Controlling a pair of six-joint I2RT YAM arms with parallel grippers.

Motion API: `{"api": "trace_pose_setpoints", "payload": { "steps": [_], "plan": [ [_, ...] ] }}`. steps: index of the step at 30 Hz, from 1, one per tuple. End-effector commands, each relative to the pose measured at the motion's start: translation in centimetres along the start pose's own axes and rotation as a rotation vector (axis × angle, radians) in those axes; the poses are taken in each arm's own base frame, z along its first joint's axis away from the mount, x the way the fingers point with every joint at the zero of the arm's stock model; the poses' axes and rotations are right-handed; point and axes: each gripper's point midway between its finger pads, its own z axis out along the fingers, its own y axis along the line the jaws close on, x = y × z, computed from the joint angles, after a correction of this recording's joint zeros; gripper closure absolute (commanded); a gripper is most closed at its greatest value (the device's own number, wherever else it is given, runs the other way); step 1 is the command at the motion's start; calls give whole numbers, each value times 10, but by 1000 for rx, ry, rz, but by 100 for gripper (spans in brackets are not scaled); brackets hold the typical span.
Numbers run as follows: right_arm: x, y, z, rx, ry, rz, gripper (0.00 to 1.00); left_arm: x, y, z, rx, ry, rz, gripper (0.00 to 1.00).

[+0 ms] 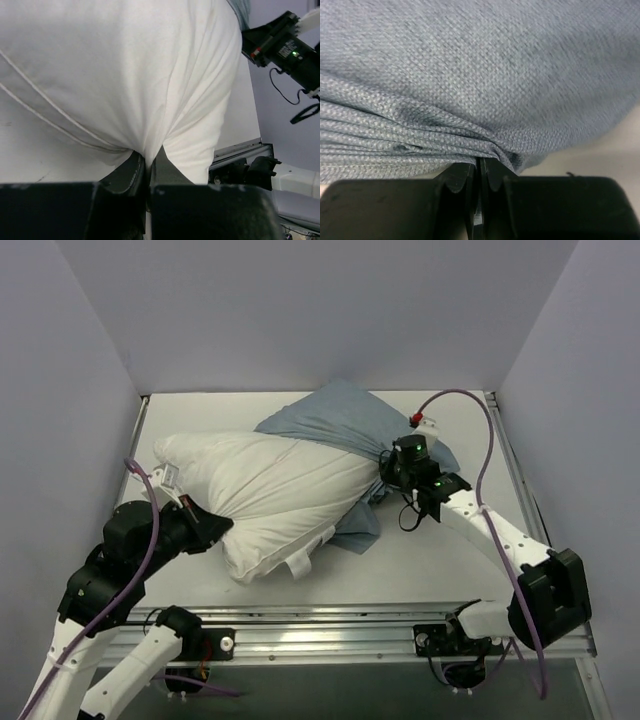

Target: Remove the pillowcase from the pillow

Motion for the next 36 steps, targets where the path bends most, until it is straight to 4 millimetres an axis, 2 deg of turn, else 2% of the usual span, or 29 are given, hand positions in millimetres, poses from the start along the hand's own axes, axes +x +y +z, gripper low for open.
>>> {"api": "trace_pose_setpoints", "payload": {
  "steps": [1, 2, 4, 5, 6, 8, 10, 11, 12, 13, 15, 16, 17, 18, 19, 20, 21, 22, 23, 24, 25, 26, 27, 28, 29, 30, 32, 35, 36],
  "plan": [
    [-39, -91, -28, 291, -139, 19, 100, -32, 26, -43, -133, -211, 30, 98],
    [-41, -75, -37, 190, -133, 16, 100, -22, 37, -38, -168, -193, 1, 98],
    [-37, -65, -43, 118, -120, 10, 95, -9, 55, -39, -223, -193, -53, 98],
    [-40, -59, -51, 77, -128, 2, 92, 1, 67, -35, -253, -178, -64, 80],
    [-33, -50, -54, 15, -99, -8, 90, 7, 76, -36, -277, -176, -69, 60],
    [-34, -36, -66, -73, -104, -31, 81, 11, 83, -44, -283, -205, -74, 29],
    [-29, -19, -76, -172, -87, -57, 73, 5, 82, -51, -276, -232, -29, 18],
    [-32, -10, -86, -221, -99, -69, 63, 0, 79, -53, -270, -239, -4, 13],
    [-32, 0, -93, -274, -100, -93, 57, -10, 71, -56, -255, -256, 19, 4],
    [-39, 7, -101, -307, -121, -101, 48, -15, 68, -57, -254, -254, 66, 3],
    [-45, 23, -110, -368, -136, -146, 41, -28, 56, -47, -237, -252, 112, 1],
    [-56, 37, -120, -419, -155, -162, 38, -32, 51, -41, -222, -240, 162, 3],
    [-58, 44, -118, -435, -149, -183, 32, -31, 40, -30, -168, -207, 185, 3],
    [-59, 55, -121, -460, -146, -209, 30, -39, 27, -11, -132, -197, 201, 4],
    [-79, 66, -129, -470, -192, -244, 28, -39, 21, 2, -103, -174, 237, 6],
    [-78, 72, -117, -453, -166, -270, 25, -39, 8, 15, -42, -143, 250, 6],
    [-77, 75, -113, -432, -140, -301, 23, -45, -2, 42, -18, -121, 260, 6],
    [-73, 77, -94, -398, -101, -351, 23, -49, -14, 53, 23, -105, 282, 6],
    [-92, 82, -95, -371, -133, -357, 22, -57, -27, 66, 71, -113, 292, 6],
    [-90, 81, -86, -342, -112, -368, 21, -55, -36, 77, 104, -85, 296, 6],
    [-93, 81, -79, -324, -115, -374, 21, -45, -40, 103, 101, -17, 306, 6],
    [-91, 76, -62, -272, -104, -379, 20, -54, -54, 111, 125, -35, 322, 6],
    [-88, 76, -55, -262, -92, -385, 20, -48, -54, 132, 93, -5, 333, 6],
    [-78, 72, -38, -235, -53, -403, 20, -35, -70, 138, 126, 21, 375, 6],
    [-72, 68, -30, -216, -32, -417, 19, -34, -83, 143, 147, 23, 393, 6],
    [-64, 62, -22, -185, 0, -428, 19, -21, -84, 156, 145, 63, 410, 6],
    [-43, 57, -7, -164, 69, -445, 19, -4, -97, 163, 191, 102, 426, 6],
    [-10, 62, -2, -233, 152, -465, 19, 15, -103, 172, 251, 141, 448, 6],
    [-5, 65, -2, -249, 154, -465, 19, 27, -97, 177, 261, 165, 459, 6]
  ]
}}
